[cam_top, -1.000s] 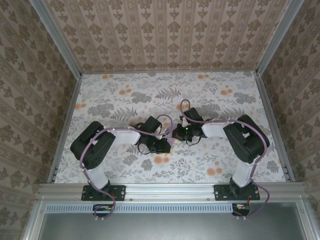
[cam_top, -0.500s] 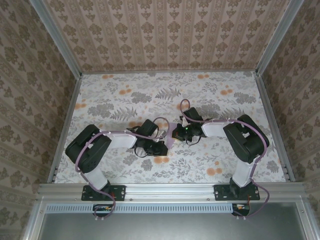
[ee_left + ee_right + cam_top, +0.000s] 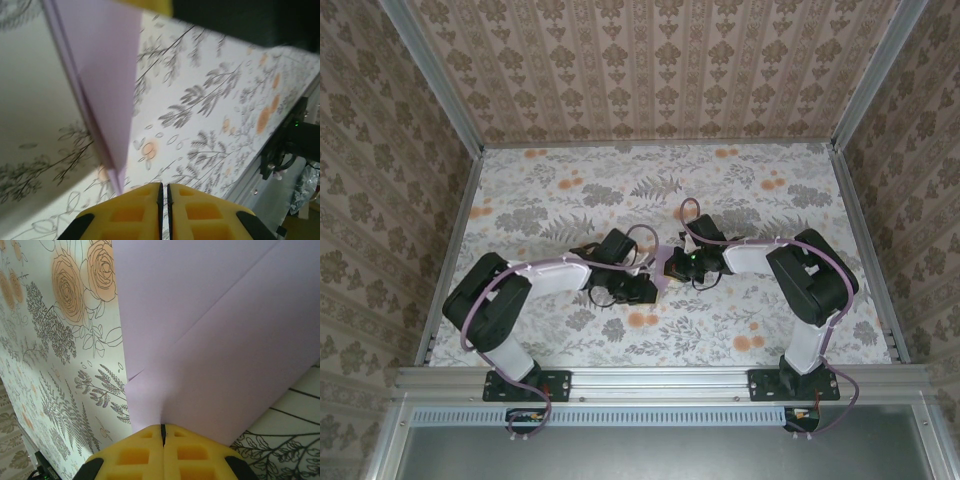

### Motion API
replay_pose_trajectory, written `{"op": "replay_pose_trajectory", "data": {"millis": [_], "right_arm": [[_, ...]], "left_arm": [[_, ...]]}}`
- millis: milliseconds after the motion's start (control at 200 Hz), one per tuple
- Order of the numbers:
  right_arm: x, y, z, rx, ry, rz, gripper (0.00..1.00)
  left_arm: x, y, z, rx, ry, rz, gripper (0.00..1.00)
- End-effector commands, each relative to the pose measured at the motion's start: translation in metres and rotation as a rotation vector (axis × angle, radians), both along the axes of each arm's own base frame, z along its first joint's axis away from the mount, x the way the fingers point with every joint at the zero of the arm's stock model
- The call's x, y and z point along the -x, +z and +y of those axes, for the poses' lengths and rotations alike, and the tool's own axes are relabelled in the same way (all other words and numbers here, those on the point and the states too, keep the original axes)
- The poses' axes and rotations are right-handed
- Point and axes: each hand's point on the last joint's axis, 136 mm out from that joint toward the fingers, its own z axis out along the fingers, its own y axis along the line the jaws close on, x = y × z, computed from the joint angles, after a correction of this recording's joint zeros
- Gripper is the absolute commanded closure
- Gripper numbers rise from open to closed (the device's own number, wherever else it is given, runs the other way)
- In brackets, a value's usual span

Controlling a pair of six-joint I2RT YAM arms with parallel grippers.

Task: Fold a paper plane with a square sheet of paper (fold left side to right side)
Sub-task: Fold the wing for the fifth time at the center of the table.

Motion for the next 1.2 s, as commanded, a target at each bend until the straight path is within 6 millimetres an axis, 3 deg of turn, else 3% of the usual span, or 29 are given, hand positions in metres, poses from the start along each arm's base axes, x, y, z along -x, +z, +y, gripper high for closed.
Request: {"op": "replay_pose_trajectory", "data": {"millis": [0, 300, 640, 990, 1195], "right_arm": [[0.028, -0.048, -0.032, 0.166, -0.028, 0.145, 1.0], [0.029, -0.048, -0.032, 0.164, -0.026, 0.148, 1.0], [0.029, -0.048, -0.032, 0.17, -0.023, 0.15, 1.0], [0.03, -0.049, -0.032, 0.171, -0.021, 0.153, 1.0], [0.021, -0.039, -0.028, 0.151, -0.017, 0.112, 1.0]], "left_arm": [[-0.004, 0.002, -0.007, 0.017, -0.032, 0.001, 0.87], [-0.012, -0.021, -0.015, -0.009, -0.038, 0.023, 0.87], [0.015, -0.045, 0.008, -0.096, -0.046, 0.068, 0.87], [0.034, -0.044, 0.021, -0.099, -0.038, 0.084, 0.87], [0.021, -0.026, 0.019, -0.067, -0.01, 0.007, 0.86]]}}
